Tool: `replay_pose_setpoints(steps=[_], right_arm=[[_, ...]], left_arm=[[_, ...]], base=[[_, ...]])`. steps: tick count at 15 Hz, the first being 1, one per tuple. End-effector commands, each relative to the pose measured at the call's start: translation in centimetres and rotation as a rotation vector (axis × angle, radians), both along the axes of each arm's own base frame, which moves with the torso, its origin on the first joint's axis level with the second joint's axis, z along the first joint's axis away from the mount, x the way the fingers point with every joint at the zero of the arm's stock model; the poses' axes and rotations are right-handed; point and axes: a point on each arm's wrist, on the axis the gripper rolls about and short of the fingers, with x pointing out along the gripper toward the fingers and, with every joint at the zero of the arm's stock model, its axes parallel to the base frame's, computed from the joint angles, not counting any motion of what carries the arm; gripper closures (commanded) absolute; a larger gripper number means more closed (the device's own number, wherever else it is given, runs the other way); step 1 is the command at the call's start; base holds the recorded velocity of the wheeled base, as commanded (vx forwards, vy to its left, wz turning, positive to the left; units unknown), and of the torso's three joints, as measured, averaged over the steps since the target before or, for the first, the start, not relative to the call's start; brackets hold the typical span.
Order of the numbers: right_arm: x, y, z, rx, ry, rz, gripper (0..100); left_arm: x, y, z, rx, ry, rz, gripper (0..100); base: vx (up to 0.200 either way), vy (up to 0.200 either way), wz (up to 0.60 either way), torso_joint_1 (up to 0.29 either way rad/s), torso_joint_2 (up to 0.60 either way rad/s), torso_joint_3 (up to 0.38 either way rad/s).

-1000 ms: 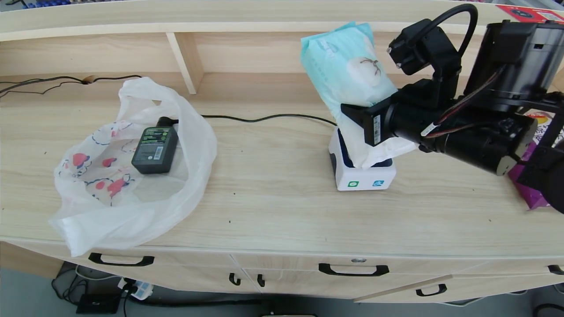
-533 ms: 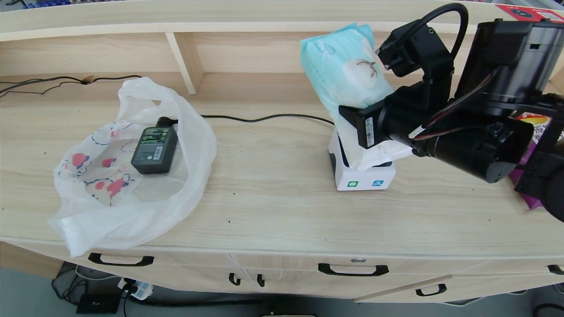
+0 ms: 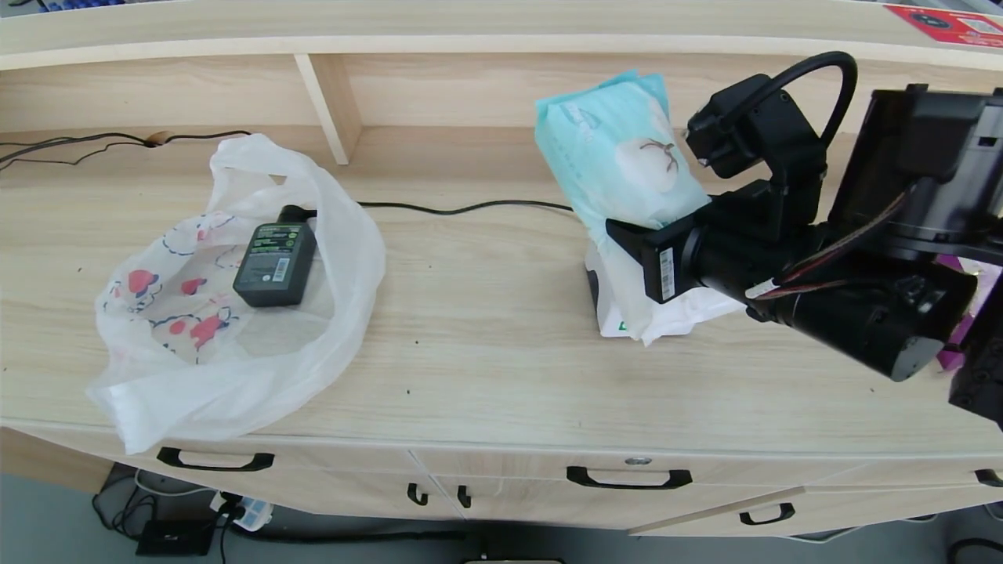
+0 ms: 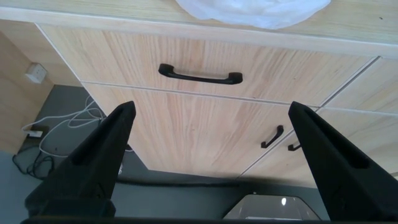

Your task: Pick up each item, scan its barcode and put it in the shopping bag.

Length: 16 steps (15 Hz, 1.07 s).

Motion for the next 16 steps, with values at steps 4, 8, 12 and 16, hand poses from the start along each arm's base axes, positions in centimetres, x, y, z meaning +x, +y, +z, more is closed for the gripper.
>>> replay_pose_setpoints(steps=[4, 8, 12, 16], right_arm=[[-3.6, -1.3, 0.6, 0.034, -0.02, 0.022, 100], [-3.7, -1.6, 1.2, 0.082, -0.023, 0.016, 100], [-3.5, -1.4, 1.1, 0.079, -0.018, 0.015, 100], [-2.7, -0.7, 1.6, 0.087, -0.029, 0.012, 100]], left_arm=[[0.0, 0.0, 0.0, 0.002, -0.001, -0.001, 0], [0.0, 0.0, 0.0, 0.002, 0.001, 0.0, 0], [0.0, 0.0, 0.0, 0.001, -0.001, 0.0, 0], [0.0, 0.0, 0.0, -0.002, -0.001, -0.001, 0]], base=[[-0.15, 0.0, 0.0, 0.001, 0.0, -0.001], [0.0, 0.1, 0.0, -0.002, 0.0, 0.002], [0.0, 0.2, 0.0, 0.011, 0.0, 0.002], [0.0, 0.15, 0.15, 0.002, 0.0, 0.0]])
